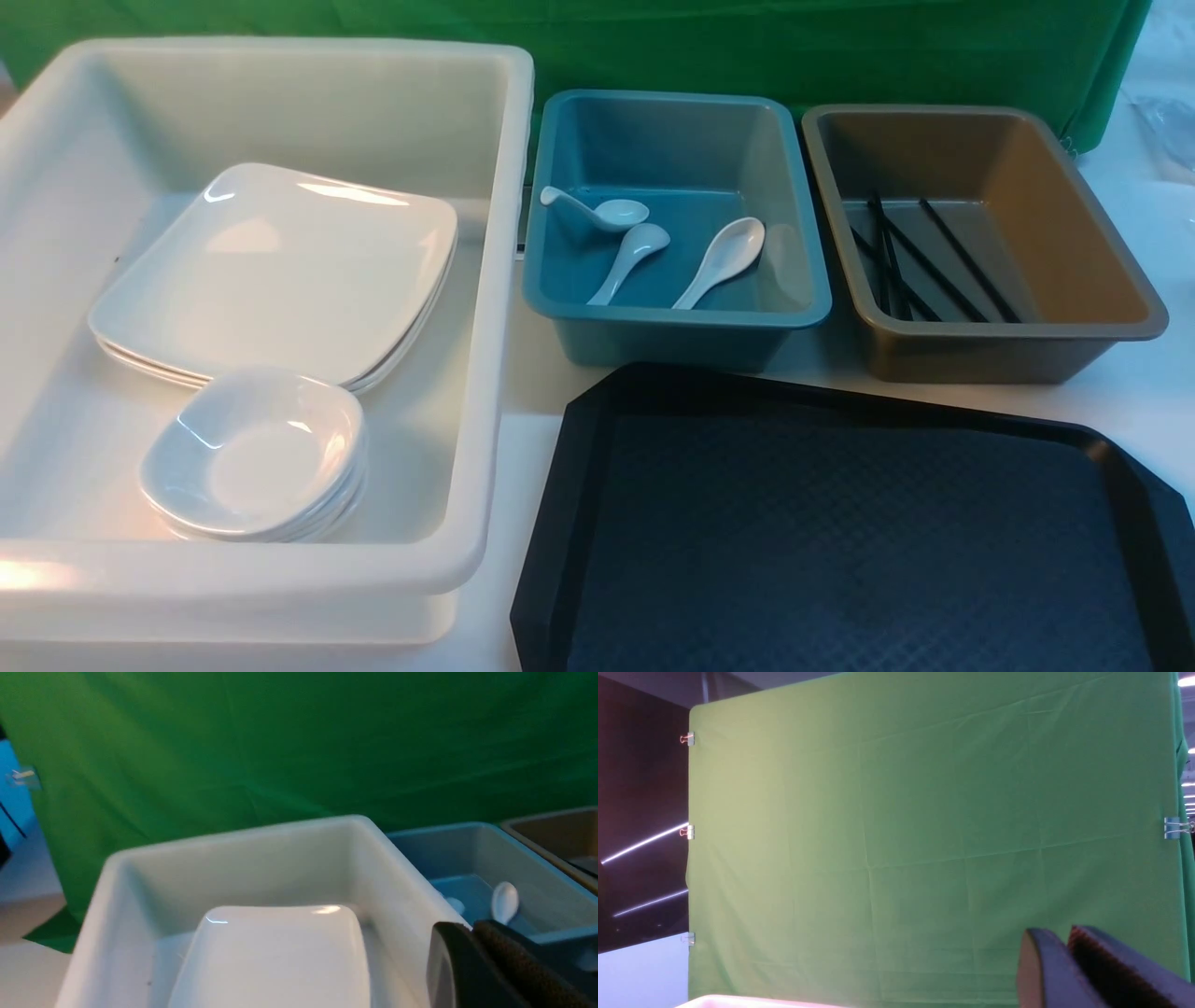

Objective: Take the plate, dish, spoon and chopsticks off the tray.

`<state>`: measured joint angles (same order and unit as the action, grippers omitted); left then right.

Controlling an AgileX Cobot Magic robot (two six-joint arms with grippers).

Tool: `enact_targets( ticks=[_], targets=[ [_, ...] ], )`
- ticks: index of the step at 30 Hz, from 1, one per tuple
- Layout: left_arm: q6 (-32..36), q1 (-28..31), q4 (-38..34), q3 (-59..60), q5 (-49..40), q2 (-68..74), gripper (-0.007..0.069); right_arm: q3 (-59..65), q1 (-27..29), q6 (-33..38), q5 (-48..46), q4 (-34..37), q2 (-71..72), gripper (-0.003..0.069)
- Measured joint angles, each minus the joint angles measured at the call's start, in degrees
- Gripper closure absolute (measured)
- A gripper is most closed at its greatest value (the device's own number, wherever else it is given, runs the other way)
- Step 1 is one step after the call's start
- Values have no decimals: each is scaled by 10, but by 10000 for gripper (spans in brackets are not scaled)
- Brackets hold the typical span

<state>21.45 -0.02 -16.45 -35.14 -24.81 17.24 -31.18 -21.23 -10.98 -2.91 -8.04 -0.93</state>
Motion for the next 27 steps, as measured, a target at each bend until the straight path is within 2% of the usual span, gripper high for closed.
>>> enact_targets(
  ticks=[4,7,11,17,24,27],
  targets=[
    [-80,0,88,101,102,-42,609,0,0,0,0,0,0,528],
    [-97,3,115,164,152,-68,609,0,0,0,0,0,0,521],
    [-102,40,131,282,211,-105,609,0,0,0,0,0,0,511],
    [-108,48,141,354,212,-168,609,0,0,0,0,0,0,497],
    [-110,48,143,354,120,-173,608,0,0,0,0,0,0,484],
    [-110,48,139,354,114,-173,608,0,0,0,0,0,0,479]
  ],
)
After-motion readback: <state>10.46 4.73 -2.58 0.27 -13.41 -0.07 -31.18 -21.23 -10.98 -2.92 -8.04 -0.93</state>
